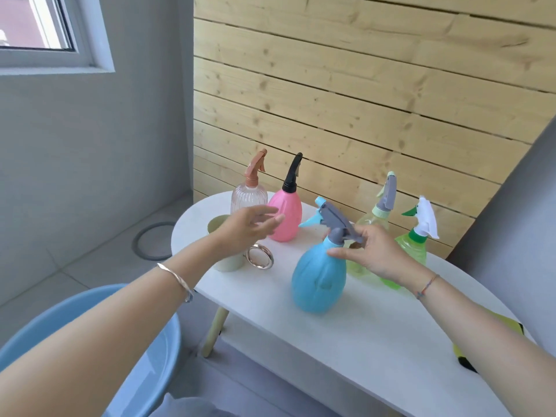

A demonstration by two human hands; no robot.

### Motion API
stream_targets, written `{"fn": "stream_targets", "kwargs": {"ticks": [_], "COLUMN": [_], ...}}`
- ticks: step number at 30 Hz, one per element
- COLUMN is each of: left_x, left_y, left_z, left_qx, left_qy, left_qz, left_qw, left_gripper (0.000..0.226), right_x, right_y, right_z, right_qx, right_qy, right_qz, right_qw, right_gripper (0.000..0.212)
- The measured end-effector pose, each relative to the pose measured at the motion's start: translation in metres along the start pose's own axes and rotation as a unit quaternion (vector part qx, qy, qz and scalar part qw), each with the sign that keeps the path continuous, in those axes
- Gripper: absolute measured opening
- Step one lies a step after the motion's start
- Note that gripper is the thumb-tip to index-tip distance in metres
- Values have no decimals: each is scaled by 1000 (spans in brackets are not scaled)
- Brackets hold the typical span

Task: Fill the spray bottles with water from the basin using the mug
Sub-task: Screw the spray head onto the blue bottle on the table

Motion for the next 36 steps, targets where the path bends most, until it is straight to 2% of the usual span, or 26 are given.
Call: {"fn": "stream_targets", "kwargs": {"ticks": [2,5,8,11,15,19,25,29,36], "left_x": [-3,-2,-1,6,13,15,18,21,21], "left_y": [10,29,48,64,82,95,108,109,114], "left_z": [-5,-5,-4,-3,-1,5,15,13,9], "left_qx": [-36,-84,-91,-83,-67,-68,-96,-118,-88], "left_qy": [25,52,96,94,104,90,112,127,152], "left_qz": [9,-6,-31,-43,-37,-21,-14,-13,-1], "left_qw": [999,995,991,991,992,993,989,985,984], "left_gripper": [47,58,74,83,84,81,68,73,73], "right_x": [7,25,32,18,-3,-9,-33,-42,-48], "right_y": [9,27,46,63,82,81,77,80,91], "right_z": [-12,-22,-22,-23,-20,-19,3,6,2], "right_qx": [-83,-169,-229,-273,-283,-314,-250,-240,-236], "right_qy": [-26,-84,-137,-165,-217,-200,-121,-88,-65], "right_qz": [-1,-20,-34,-8,33,22,40,45,57], "right_qw": [996,982,963,948,934,928,960,966,968], "right_gripper": [23,17,20,22,28,34,53,50,47]}}
Point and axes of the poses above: each hand's wrist, its own y-axis towards the middle knuckle, its own z-axis out of the palm, x = y × z, the point moved 7 cm from there along y, towards the middle knuckle, and after that the axes turned 8 degrees about y, right-handed, at the moved point
